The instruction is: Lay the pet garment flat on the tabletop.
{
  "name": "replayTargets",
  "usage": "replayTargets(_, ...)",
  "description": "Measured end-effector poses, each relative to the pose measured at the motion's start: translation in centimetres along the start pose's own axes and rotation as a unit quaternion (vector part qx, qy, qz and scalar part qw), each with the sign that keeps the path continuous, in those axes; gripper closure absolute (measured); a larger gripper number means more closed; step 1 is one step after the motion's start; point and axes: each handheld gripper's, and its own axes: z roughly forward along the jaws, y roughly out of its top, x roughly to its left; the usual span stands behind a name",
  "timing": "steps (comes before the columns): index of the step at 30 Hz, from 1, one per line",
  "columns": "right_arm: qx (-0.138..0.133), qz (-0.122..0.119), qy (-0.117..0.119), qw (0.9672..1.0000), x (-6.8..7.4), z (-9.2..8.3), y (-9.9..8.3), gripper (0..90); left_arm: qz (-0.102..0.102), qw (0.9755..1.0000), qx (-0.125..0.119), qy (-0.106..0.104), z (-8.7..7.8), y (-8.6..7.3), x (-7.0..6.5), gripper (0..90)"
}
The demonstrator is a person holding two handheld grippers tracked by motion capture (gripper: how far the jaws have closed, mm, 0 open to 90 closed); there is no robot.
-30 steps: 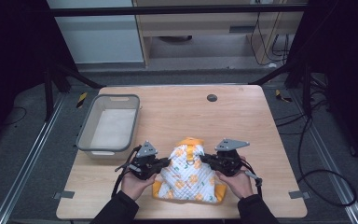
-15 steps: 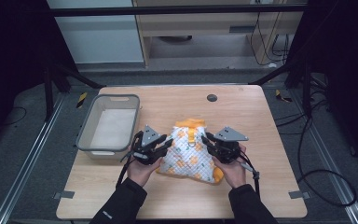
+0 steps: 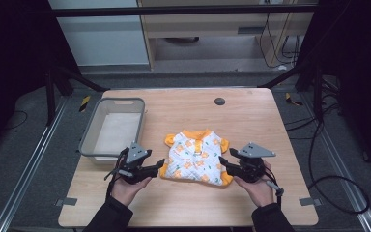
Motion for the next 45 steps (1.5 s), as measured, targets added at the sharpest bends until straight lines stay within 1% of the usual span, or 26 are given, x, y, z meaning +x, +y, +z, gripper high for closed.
replayTargets(4, 0.016, 0.002, 0.018, 0.9997, 0.2, -1.2, -1.7, 42.3, 0.003, 0.9999, 0.014, -0.007, -0.1, -1.4, -0.1, 36.5)
replayTargets(5, 0.019, 0.002, 0.020, 0.9996, 0.3, -1.4, -2.0, 42.2, 0.002, 0.9996, 0.025, -0.009, 0.2, -2.2, -0.2, 36.5)
replayTargets(7, 0.023, 0.002, 0.026, 0.9994, 0.4, -1.6, -2.6, 42.3, 0.007, 0.9991, 0.040, -0.013, 0.7, -2.8, -0.4, 36.4)
replayTargets(8, 0.023, 0.002, 0.026, 0.9994, 0.4, -1.6, -2.6, 42.3, 0.007, 0.9991, 0.040, -0.013, 0.7, -2.8, -0.4, 36.5)
replayTargets(11, 0.037, -0.005, 0.039, 0.9985, 0.8, -1.5, -3.6, 43.2, 0.018, 0.9975, 0.064, -0.022, 1.7, -3.7, -1.0, 37.2)
replayTargets(13, 0.046, -0.009, 0.046, 0.9978, 1.0, -1.2, -4.0, 43.9, 0.026, 0.9969, 0.070, -0.025, 2.0, -3.9, -1.2, 37.7)
replayTargets(14, 0.046, -0.009, 0.046, 0.9978, 1.0, -1.2, -4.0, 43.9, 0.026, 0.9969, 0.070, -0.025, 2.0, -3.9, -1.2, 37.7)
replayTargets(15, 0.053, -0.008, 0.056, 0.9970, 1.2, -0.7, -4.4, 44.5, 0.027, 0.9968, 0.071, -0.026, 2.3, -4.0, -1.3, 37.9)
replayTargets(18, 0.067, -0.009, 0.065, 0.9956, 1.5, 0.1, -4.9, 44.8, 0.030, 0.9963, 0.077, -0.023, 2.7, -4.0, -1.3, 38.7)
replayTargets(20, 0.077, -0.016, 0.068, 0.9947, 1.6, 0.5, -5.1, 45.0, 0.034, 0.9960, 0.081, -0.020, 3.1, -4.0, -1.4, 39.3)
replayTargets(21, 0.080, -0.014, 0.069, 0.9942, 1.7, 0.7, -5.2, 45.1, 0.037, 0.9954, 0.085, -0.022, 3.6, -4.0, -1.5, 40.0)
replayTargets(25, 0.090, -0.019, 0.076, 0.9928, 2.0, 1.0, -5.4, 45.3, 0.043, 0.9945, 0.092, -0.027, 4.3, -4.0, -1.7, 41.0)
replayTargets(26, 0.096, -0.019, 0.077, 0.9923, 2.1, 1.2, -5.5, 45.9, 0.049, 0.9939, 0.095, -0.026, 4.7, -4.1, -1.9, 42.2)
replayTargets(30, 0.101, -0.024, 0.076, 0.9917, 2.2, 1.5, -5.6, 47.1, 0.050, 0.9934, 0.099, -0.028, 5.0, -4.1, -1.9, 47.8)
replayTargets(31, 0.102, -0.025, 0.076, 0.9916, 2.2, 1.7, -5.6, 50.0, 0.048, 0.9929, 0.103, -0.035, 5.1, -4.1, -1.8, 50.6)
replayTargets(33, 0.108, -0.026, 0.073, 0.9911, 2.2, 1.9, -5.5, 54.5, 0.046, 0.9924, 0.108, -0.037, 5.2, -4.2, -1.7, 54.7)
replayTargets(34, 0.108, -0.026, 0.073, 0.9911, 2.2, 1.9, -5.5, 54.5, 0.046, 0.9924, 0.108, -0.037, 5.2, -4.2, -1.7, 57.1)
replayTargets(36, 0.116, -0.028, 0.066, 0.9907, 2.2, 2.1, -5.5, 62.2, 0.043, 0.9922, 0.110, -0.038, 5.2, -4.2, -1.7, 62.3)
replayTargets(37, 0.116, -0.023, 0.067, 0.9907, 2.1, 2.2, -5.5, 65.2, 0.037, 0.9923, 0.111, -0.039, 5.2, -4.1, -1.6, 65.5)
replayTargets(38, 0.116, -0.023, 0.067, 0.9907, 2.1, 2.2, -5.5, 65.2, 0.037, 0.9923, 0.111, -0.039, 5.2, -4.1, -1.6, 68.7)
replayTargets(39, 0.115, -0.020, 0.071, 0.9907, 2.0, 2.2, -5.4, 67.8, 0.035, 0.9922, 0.113, -0.040, 5.2, -4.1, -1.6, 68.7)
replayTargets(40, 0.117, -0.014, 0.075, 0.9902, 1.9, 2.2, -5.2, 75.3, 0.037, 0.9921, 0.113, -0.039, 5.2, -4.1, -1.5, 72.0)
replayTargets(41, 0.121, -0.006, 0.079, 0.9895, 1.9, 2.3, -5.0, 77.7, 0.037, 0.9920, 0.114, -0.038, 5.2, -4.1, -1.5, 76.5)
replayTargets(42, 0.121, -0.006, 0.079, 0.9895, 1.9, 2.3, -5.0, 77.7, 0.037, 0.9919, 0.115, -0.038, 5.2, -4.1, -1.5, 76.5)
replayTargets(43, 0.124, -0.003, 0.082, 0.9889, 1.9, 2.3, -4.9, 79.8, 0.035, 0.9918, 0.116, -0.040, 5.2, -4.1, -1.5, 80.2)
replayTargets(45, 0.126, -0.003, 0.083, 0.9886, 1.9, 2.3, -4.9, 80.4, 0.035, 0.9915, 0.118, -0.042, 5.1, -4.1, -1.5, 81.0)
